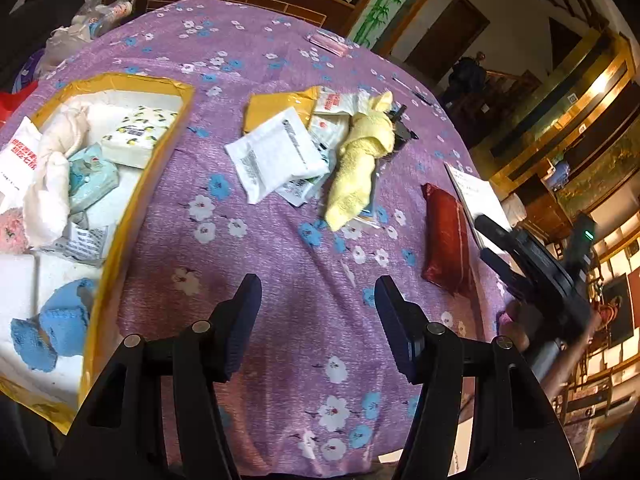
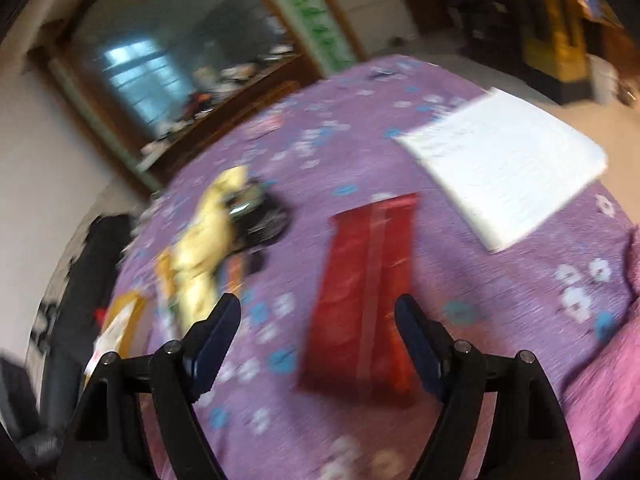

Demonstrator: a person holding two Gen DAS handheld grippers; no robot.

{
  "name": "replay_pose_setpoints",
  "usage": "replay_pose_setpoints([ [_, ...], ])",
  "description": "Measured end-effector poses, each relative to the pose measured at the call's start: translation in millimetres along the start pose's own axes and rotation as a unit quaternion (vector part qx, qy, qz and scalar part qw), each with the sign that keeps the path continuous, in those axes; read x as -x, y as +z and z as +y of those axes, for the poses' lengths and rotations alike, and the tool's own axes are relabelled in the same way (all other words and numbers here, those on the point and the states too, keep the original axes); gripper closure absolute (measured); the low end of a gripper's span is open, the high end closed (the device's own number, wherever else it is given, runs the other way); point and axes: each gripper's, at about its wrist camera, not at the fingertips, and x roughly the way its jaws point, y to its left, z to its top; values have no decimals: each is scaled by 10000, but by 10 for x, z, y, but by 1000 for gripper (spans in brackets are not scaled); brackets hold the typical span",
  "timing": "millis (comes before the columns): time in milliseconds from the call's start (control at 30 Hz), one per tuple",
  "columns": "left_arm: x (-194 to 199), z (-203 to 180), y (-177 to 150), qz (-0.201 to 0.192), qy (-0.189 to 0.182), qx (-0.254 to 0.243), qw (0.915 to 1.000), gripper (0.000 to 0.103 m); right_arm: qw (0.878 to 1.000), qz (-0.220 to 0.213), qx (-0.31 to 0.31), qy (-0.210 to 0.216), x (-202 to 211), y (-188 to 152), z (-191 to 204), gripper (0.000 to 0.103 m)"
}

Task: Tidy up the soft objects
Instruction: 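Grasp the yellow cloth with the left tool while the right tool grasps the red packet, then carry the yellow cloth and red packet over the white tray and release both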

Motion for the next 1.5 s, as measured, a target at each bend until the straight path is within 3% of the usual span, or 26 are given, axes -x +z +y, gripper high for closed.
replay_pose_setpoints([
  [167, -62, -144, 83, -24, 101, -242, 9997, 44, 9994, 233, -32, -247, -311, 71, -58, 23],
  [333, -254, -355, 379, -45, 286, -706, 9971, 44, 9952, 105, 320, -918, -430, -13, 59, 22],
  [433, -479, -484, 640, -10, 420, -918, 9949, 44, 9910, 9, 527, -1234, -415, -70, 103, 26],
  [500, -661, -614, 838, 25, 365, -1166, 9925, 44, 9896, -43, 496, -1351, -376, -72, 73, 35],
  [733, -1180, -802, 1256, 93, 546, -1302, 9899, 45, 9924, -171, 257, -1189, -326, -64, 11, 48],
  [767, -1241, -814, 1254, 111, 555, -1373, 9889, 49, 9927, -184, 228, -1169, -321, -62, 4, 50],
  [800, -1303, -805, 1251, 214, 639, -1375, 9882, 58, 9930, -195, 204, -1147, -318, -62, 1, 51],
  [867, -1371, -757, 1222, 397, 723, -1328, 9877, 62, 9943, -241, 155, -1027, -302, -61, -13, 53],
  [1000, -1064, -707, 1110, 137, 298, -1228, 9919, 64, 9969, -363, -45, -693, -246, -60, -90, 54],
  [1100, -731, -581, 931, 94, -166, -919, 9956, 64, 9966, -566, 23, -597, -177, -73, -60, 55],
  [1200, -387, -435, 741, -189, -429, -700, 9964, 63, 9961, -751, 72, -452, -114, -77, -34, 55],
  [1333, 16, -161, 445, -301, -950, -228, 9948, 63, 9957, -923, 61, 87, -27, -73, -40, 55],
  [1500, 519, 163, 156, -565, -959, 9, 9938, 63, 9929, -1065, 280, 446, 54, -138, 94, 55],
])
